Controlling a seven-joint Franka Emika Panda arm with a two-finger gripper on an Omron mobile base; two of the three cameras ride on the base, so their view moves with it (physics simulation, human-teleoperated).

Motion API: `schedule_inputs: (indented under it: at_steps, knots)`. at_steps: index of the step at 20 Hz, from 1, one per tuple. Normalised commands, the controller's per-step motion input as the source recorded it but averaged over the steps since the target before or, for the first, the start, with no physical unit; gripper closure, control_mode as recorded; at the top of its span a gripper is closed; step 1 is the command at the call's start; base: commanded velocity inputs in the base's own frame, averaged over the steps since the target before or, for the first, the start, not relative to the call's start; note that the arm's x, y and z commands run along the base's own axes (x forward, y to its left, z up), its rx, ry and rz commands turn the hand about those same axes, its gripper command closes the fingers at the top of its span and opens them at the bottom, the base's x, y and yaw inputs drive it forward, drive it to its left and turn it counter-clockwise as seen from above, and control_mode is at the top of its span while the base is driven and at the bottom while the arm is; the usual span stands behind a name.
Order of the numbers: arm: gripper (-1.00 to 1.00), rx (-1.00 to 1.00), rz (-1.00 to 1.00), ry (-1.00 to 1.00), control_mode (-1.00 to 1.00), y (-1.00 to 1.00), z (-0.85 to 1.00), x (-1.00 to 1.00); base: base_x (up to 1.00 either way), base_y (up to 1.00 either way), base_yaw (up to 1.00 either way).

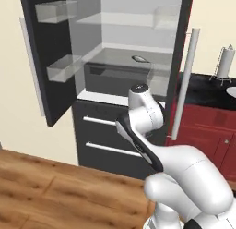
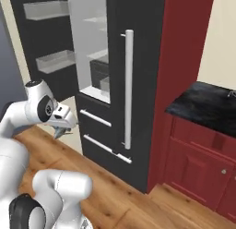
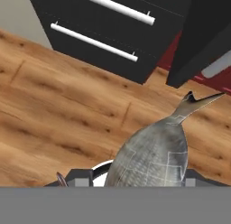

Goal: Place the fish on the counter behind the older fish on the same shelf of the fridge to maintain FIFO order. Close the fridge door when finished.

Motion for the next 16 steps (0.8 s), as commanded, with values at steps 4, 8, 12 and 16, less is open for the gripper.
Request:
schedule_inputs:
  at_steps: [4,8,12,16]
  knots:
    - [1.0,0.0,0.0,0.0,1.0,0.0,0.0,0.0,0.76,0.65,-0.23]
    - [1.0,0.0,0.0,0.0,1.0,0.0,0.0,0.0,0.68,0.54,-0.26]
    - [1.0,0.0,0.0,0.0,1.0,0.0,0.0,0.0,0.64,0.13,-0.3]
    - [1.0,0.0,0.0,0.0,1.0,0.0,0.0,0.0,0.66,0.13,-0.28]
